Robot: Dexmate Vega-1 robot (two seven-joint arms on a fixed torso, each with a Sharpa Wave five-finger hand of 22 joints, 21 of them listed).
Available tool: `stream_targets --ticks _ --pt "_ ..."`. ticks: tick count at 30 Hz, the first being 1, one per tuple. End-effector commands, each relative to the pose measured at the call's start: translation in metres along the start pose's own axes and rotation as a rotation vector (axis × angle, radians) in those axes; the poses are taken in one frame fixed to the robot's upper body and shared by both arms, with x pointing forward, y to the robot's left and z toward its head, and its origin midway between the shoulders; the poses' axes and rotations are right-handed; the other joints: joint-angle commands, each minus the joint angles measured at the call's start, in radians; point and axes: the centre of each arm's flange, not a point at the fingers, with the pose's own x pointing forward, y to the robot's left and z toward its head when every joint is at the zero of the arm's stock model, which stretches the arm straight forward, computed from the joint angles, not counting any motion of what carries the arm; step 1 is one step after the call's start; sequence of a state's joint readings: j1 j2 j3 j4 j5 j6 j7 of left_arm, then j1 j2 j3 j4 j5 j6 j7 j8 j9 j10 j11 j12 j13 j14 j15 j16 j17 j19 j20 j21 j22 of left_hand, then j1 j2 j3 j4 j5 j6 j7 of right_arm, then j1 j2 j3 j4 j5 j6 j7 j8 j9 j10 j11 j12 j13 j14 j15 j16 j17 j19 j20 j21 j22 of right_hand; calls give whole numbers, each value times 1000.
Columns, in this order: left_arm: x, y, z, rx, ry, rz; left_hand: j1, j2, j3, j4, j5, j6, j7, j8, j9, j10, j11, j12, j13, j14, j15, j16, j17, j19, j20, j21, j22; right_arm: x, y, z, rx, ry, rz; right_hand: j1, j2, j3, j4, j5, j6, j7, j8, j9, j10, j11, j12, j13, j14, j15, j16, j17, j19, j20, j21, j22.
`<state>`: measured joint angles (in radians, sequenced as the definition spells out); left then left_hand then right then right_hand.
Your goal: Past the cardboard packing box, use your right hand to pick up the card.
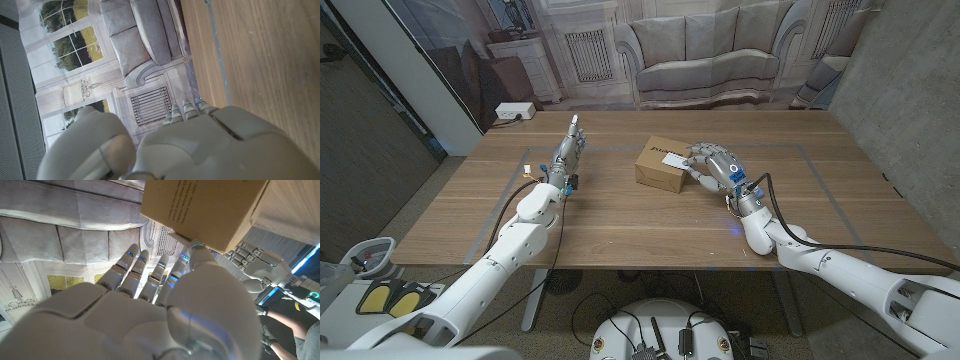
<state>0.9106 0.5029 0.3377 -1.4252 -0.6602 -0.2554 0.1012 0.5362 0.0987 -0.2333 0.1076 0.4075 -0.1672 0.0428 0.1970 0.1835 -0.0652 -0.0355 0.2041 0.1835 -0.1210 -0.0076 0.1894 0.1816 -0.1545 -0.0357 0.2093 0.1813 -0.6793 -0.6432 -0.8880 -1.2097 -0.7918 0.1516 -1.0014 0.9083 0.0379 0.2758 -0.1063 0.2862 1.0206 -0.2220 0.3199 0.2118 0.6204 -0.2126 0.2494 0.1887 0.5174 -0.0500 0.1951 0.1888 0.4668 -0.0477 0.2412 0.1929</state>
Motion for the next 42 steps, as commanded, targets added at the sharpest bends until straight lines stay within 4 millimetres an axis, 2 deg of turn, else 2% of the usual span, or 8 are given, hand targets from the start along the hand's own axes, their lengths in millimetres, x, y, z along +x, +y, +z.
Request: stream_targets --ticks 1,32,42 --pt "2 -1 -1 -5 -5 1 1 6 -8 1 5 1 -2 -2 3 -5 2 0 4 -4 2 -1 3 -14 -9 -3 4 -1 -2 0 9 -2 -18 -2 12 -3 2 -2 25 -1 10 5 13 0 8 2 14 -115 6 4 11 -72 5 5" --pt "5 0 2 2 -5 -10 4 8 -14 1 5 3 -2 -2 3 -3 2 0 4 -4 3 -1 3 -14 -10 -3 4 8 -14 3 -10 -13 -44 1 15 -6 0 -6 50 -2 15 1 29 -1 9 2 27 -121 7 5 16 -76 5 6" --pt "4 2 9 13 -10 -16 4 9 -16 1 6 4 -2 -1 3 -3 1 0 4 -4 3 -1 3 -15 -9 -3 4 10 -22 7 -21 -20 -49 2 16 -7 -1 -6 54 -2 15 0 31 -1 9 2 29 -123 7 5 16 -76 5 6"
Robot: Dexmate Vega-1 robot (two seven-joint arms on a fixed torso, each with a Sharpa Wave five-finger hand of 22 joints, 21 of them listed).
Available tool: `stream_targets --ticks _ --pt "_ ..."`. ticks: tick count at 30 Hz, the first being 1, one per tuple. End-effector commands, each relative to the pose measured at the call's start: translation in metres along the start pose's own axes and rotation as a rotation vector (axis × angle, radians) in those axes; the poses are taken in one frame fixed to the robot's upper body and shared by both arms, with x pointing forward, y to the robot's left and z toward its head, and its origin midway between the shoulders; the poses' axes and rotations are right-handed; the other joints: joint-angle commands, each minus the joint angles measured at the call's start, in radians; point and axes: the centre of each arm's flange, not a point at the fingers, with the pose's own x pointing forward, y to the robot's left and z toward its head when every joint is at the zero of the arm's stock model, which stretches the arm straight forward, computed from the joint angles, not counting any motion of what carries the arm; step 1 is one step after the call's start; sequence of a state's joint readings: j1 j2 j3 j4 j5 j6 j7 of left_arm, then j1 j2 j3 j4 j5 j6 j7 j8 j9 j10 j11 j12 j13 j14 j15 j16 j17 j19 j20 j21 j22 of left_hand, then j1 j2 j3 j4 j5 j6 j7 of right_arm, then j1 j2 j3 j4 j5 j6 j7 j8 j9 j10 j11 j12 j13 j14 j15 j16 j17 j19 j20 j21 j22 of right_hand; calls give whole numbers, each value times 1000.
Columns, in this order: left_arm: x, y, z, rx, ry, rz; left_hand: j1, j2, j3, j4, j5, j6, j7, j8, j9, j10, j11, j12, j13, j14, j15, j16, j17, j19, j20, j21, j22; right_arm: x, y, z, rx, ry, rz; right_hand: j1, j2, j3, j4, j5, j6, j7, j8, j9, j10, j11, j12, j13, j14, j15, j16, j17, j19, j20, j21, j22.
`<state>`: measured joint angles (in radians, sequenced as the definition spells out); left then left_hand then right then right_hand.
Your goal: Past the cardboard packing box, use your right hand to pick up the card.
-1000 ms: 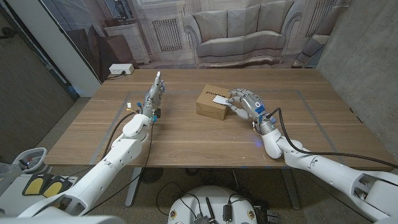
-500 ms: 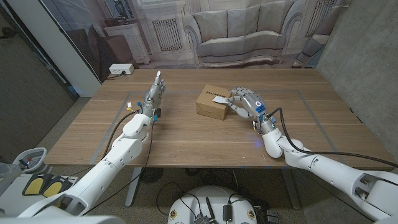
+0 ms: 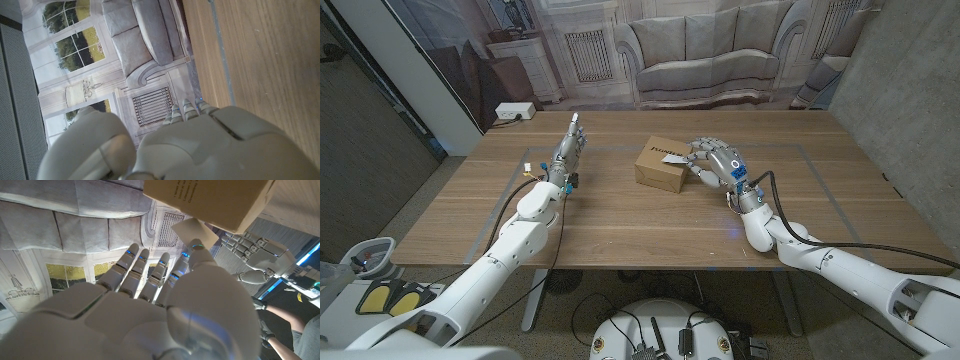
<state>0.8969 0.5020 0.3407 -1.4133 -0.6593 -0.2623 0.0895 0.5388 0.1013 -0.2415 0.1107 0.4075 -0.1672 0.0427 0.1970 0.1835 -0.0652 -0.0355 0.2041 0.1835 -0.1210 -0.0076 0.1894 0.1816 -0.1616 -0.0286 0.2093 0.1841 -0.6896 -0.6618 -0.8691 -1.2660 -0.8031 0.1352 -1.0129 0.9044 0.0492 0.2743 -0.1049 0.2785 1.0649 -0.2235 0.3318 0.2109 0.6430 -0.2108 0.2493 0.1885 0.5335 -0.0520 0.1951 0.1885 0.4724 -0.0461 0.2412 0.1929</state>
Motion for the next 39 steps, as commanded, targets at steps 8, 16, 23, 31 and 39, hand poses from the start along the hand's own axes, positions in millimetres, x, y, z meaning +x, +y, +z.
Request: stream_targets --ticks 8,16,23,31,39 --pt "-5 6 9 13 -7 -6 2 7 -9 -2 6 4 -1 -1 3 -3 2 0 4 -3 2 0 3 -8 -15 -3 1 8 -15 6 -23 -17 2 7 5 -6 -2 1 12 -1 3 0 11 -3 9 2 13 -123 6 6 10 -78 5 6" --pt "-10 8 11 12 -16 -3 3 7 -10 -2 6 3 -1 -2 3 -2 3 1 4 -4 2 -1 3 -8 -15 -3 1 11 -22 5 -22 -17 12 6 5 -6 -2 0 14 -1 3 0 12 -3 8 2 13 -126 6 6 10 -79 5 6" --pt "-13 8 12 9 -22 -2 3 8 -12 -2 6 4 -1 -2 3 -4 0 0 4 -4 3 -1 3 -8 -15 -3 1 14 -28 4 -22 -12 17 7 11 -5 -1 -1 16 -1 2 -1 11 -4 6 2 10 -127 4 7 8 -81 4 6" --pt "-15 7 14 12 -26 2 4 9 -13 -2 6 4 -2 -2 3 -5 1 0 4 -4 2 -1 3 -9 -15 -3 1 18 -36 6 -18 -2 29 8 13 -6 -1 -3 16 -1 1 -2 10 -4 5 2 11 -126 4 7 8 -81 3 6" --pt "-16 6 13 10 -22 6 5 9 -15 -2 6 4 -1 -2 3 -3 1 0 4 -4 2 -1 3 -9 -15 -3 1 22 -41 7 8 44 63 7 14 -7 -1 -6 15 -1 -1 -2 1 -4 0 1 12 -127 4 8 11 -81 4 6"
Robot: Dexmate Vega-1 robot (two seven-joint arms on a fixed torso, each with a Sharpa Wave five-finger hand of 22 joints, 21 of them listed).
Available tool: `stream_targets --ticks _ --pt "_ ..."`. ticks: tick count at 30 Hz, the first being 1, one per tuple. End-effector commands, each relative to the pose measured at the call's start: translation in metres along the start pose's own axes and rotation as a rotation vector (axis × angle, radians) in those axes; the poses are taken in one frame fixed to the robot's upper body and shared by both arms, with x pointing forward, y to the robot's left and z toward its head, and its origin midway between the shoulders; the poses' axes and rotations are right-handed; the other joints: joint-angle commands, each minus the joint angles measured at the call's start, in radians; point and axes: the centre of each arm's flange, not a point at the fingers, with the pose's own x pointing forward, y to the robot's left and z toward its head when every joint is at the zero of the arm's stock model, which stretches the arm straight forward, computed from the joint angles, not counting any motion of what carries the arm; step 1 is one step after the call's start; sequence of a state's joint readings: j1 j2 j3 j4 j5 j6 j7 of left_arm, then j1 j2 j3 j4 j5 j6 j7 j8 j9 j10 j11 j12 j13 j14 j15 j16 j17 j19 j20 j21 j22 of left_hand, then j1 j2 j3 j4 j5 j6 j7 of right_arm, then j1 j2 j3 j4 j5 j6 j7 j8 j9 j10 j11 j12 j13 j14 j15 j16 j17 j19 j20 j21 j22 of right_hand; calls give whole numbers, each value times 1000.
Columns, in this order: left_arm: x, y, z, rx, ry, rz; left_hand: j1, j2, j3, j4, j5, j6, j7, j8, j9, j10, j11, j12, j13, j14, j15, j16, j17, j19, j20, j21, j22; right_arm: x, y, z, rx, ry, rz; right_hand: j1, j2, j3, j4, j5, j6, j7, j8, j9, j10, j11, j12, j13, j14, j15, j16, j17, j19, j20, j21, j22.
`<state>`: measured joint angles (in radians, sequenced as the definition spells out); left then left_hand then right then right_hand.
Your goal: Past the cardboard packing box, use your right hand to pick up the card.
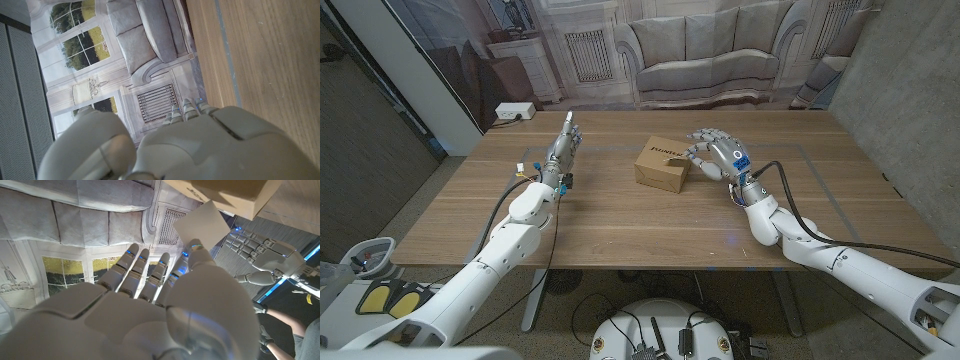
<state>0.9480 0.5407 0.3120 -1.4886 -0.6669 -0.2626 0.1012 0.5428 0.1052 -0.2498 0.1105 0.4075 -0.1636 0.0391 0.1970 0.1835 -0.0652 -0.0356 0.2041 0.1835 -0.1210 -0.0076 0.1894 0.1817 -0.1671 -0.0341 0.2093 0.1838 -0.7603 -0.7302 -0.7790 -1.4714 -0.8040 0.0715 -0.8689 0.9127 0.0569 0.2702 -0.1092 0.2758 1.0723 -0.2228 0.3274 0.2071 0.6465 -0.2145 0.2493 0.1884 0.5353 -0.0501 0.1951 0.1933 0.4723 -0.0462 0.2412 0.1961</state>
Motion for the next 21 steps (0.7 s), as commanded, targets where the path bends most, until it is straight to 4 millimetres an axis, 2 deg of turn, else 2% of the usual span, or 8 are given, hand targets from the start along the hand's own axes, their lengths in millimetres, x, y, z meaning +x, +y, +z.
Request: stream_targets --ticks 1,21 --pt "-3 0 0 0 0 6 1 6 -7 -2 6 0 2 -2 3 -4 1 0 4 -4 3 -1 3 -3 -9 -3 1 6 -11 2 26 42 38 -1 6 -3 3 -4 8 -2 3 1 -3 0 0 1 10 -129 4 3 12 -80 4 3" --pt "-4 -2 0 5 4 4 3 7 -11 -2 6 0 3 -2 3 -4 -1 0 4 -6 3 -1 3 -3 -10 -3 1 14 -32 1 27 60 76 2 10 -4 2 -9 9 -2 1 0 -12 0 -6 1 14 -128 4 4 18 -81 6 3"
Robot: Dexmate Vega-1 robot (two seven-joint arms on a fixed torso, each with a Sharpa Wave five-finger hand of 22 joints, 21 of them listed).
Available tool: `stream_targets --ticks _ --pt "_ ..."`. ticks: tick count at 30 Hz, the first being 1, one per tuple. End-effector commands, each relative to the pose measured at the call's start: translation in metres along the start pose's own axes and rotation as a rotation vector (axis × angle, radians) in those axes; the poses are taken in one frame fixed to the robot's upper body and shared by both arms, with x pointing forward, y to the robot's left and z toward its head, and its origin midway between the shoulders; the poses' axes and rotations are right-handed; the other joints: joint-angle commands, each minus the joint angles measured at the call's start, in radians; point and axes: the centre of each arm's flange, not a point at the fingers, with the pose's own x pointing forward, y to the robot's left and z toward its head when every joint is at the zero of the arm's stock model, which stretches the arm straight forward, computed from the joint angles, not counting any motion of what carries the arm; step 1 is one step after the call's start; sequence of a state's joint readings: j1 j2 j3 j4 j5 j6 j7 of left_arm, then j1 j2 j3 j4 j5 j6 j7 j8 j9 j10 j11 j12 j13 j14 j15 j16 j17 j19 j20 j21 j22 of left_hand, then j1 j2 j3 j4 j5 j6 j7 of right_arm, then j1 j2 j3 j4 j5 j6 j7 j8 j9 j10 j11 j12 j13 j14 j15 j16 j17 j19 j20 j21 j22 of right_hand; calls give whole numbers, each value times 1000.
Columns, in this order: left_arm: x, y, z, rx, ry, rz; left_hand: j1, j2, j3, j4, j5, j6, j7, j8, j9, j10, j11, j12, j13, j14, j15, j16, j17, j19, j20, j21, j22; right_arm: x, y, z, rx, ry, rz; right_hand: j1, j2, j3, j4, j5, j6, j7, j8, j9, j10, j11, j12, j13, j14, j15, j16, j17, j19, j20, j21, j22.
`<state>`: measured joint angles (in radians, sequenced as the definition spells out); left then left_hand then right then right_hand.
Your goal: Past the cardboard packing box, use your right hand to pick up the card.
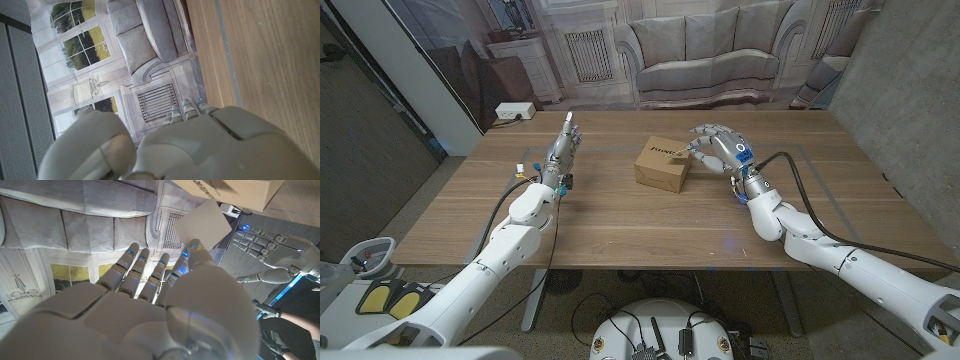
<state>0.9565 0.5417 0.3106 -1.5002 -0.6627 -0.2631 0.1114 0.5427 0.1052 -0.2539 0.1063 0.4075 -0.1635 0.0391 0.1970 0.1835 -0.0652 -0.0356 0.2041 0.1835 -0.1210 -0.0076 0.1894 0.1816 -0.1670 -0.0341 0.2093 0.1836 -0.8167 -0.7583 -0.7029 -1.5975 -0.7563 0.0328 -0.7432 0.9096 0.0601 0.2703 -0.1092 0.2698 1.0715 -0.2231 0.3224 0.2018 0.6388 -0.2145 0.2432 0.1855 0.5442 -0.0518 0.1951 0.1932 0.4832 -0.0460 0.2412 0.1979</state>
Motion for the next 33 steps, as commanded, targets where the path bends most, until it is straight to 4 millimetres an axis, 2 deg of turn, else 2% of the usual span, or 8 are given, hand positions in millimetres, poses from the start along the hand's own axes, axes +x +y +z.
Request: stream_targets --ticks 1,33 --pt "-2 -1 -1 4 7 -1 3 8 -7 3 6 0 3 -2 3 -5 1 0 4 -6 3 -1 3 -4 -10 -3 1 4 -14 2 -1 16 33 5 6 -4 2 -3 10 -1 5 6 -4 0 0 4 6 -126 4 4 8 -81 6 1" --pt "-2 0 1 16 19 -8 7 13 -11 2 6 4 5 -1 3 -2 3 1 4 -5 4 -1 3 -3 -10 -3 1 14 -61 4 9 31 56 6 8 -8 1 -10 12 -1 2 5 -3 0 -3 4 10 -126 3 4 12 -80 7 1"
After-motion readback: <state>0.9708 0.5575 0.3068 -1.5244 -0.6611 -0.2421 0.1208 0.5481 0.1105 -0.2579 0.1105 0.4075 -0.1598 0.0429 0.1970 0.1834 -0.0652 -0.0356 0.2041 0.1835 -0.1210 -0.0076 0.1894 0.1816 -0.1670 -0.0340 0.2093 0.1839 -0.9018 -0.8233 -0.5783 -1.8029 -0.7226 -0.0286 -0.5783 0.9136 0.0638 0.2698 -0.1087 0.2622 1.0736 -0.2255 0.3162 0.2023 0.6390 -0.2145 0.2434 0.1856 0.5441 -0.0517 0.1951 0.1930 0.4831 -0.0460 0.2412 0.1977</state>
